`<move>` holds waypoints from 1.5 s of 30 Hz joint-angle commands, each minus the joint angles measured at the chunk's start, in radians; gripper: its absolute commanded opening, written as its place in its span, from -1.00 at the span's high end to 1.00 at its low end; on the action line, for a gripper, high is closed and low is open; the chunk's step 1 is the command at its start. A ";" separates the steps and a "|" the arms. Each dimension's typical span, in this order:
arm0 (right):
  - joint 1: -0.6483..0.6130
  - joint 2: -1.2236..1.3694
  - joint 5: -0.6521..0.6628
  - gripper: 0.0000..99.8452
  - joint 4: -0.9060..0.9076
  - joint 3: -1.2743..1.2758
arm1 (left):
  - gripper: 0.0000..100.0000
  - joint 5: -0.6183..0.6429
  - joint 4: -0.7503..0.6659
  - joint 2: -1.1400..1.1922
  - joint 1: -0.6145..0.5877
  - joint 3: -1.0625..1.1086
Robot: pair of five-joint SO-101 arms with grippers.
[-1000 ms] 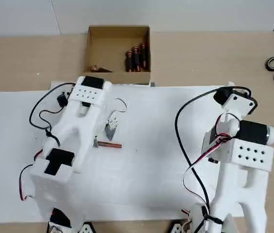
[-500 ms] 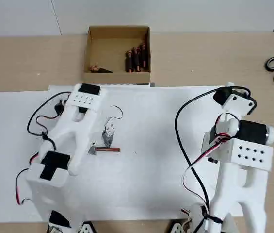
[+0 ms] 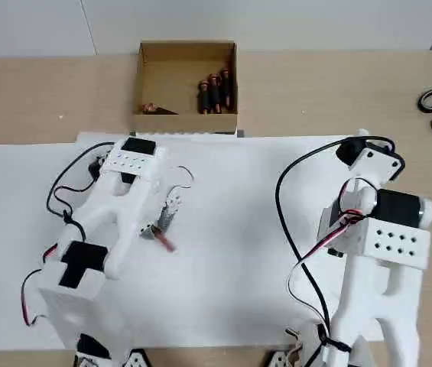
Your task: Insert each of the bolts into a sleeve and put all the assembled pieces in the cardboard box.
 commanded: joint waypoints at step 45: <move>0.007 -0.030 -0.005 0.99 -0.018 -0.006 | 0.53 -0.106 0.198 0.025 -0.232 -0.254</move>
